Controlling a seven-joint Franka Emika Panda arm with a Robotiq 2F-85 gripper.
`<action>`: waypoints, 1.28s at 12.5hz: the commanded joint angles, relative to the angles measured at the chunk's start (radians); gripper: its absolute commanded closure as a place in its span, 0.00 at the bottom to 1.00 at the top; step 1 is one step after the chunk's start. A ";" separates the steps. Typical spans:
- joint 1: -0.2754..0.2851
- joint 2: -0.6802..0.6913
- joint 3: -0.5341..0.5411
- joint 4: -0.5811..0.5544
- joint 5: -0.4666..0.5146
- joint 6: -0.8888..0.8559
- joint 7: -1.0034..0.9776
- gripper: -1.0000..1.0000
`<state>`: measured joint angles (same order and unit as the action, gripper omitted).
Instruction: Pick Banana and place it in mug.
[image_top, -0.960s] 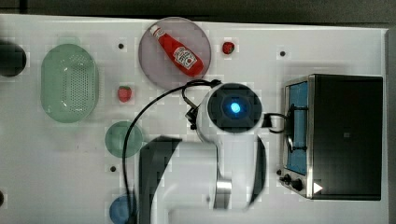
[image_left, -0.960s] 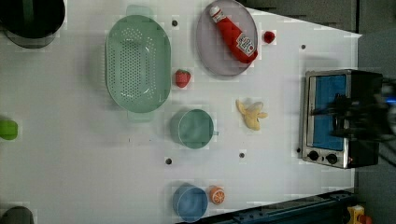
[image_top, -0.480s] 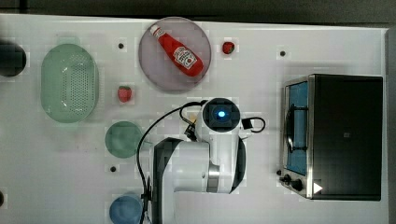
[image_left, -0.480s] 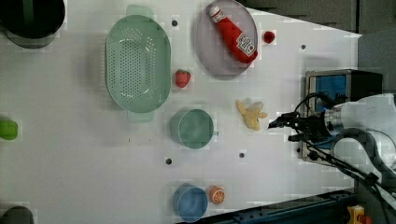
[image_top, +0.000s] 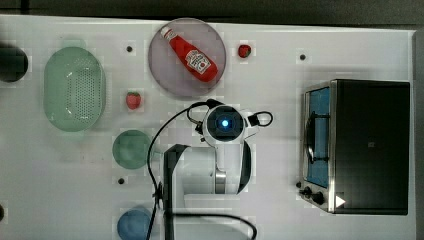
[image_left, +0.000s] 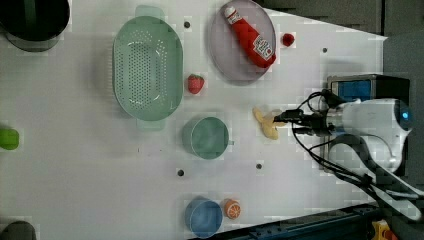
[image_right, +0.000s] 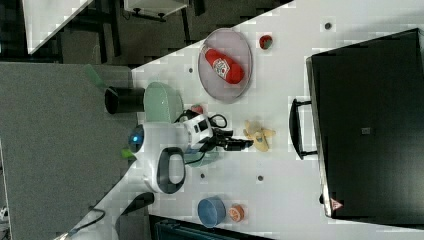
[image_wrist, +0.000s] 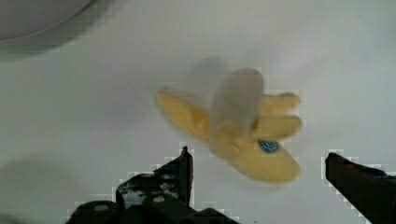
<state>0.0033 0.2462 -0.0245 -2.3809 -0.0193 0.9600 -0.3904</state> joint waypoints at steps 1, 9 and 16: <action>0.003 0.073 -0.008 -0.004 0.011 0.093 -0.051 0.00; 0.003 0.167 0.006 -0.025 0.011 0.243 -0.050 0.15; 0.003 0.154 0.009 -0.028 0.011 0.254 -0.051 0.64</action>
<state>0.0146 0.4250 0.0026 -2.4043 0.0043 1.2246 -0.4233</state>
